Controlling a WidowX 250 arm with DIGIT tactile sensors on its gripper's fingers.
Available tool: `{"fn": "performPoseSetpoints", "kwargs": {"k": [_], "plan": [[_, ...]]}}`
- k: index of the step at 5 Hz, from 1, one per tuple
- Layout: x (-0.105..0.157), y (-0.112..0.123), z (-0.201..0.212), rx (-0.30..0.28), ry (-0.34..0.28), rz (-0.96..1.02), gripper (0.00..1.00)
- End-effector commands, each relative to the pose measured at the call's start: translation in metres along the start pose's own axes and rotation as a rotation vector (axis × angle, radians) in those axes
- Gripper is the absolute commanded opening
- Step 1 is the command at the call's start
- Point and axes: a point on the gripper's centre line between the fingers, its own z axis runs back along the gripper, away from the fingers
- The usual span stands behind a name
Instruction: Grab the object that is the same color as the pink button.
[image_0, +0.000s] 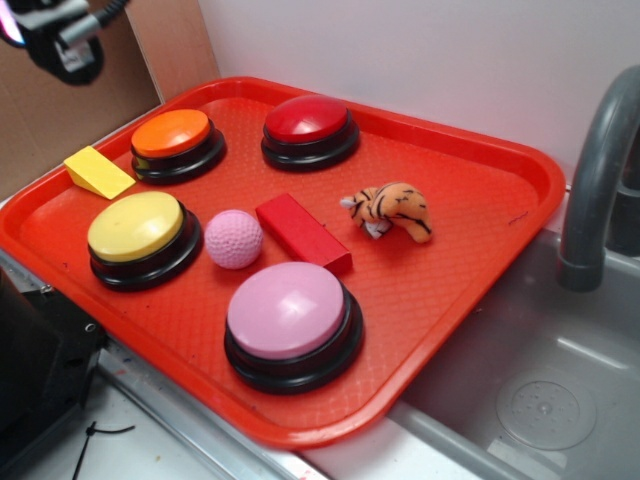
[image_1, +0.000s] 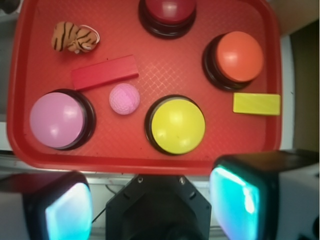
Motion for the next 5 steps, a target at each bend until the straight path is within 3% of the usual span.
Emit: {"fn": "performPoseSetpoints", "kwargs": {"k": [1,2,3,5], "plan": [[0.030,-0.012,-0.054,0.055,-0.076,-0.240,1.00],[0.038,-0.016,-0.076,0.040,-0.141,-0.384,1.00],[0.045,-0.018,-0.095,0.028,-0.155,-0.457,1.00],[0.061,-0.016,-0.128,0.054,-0.112,-0.505,1.00]]}}
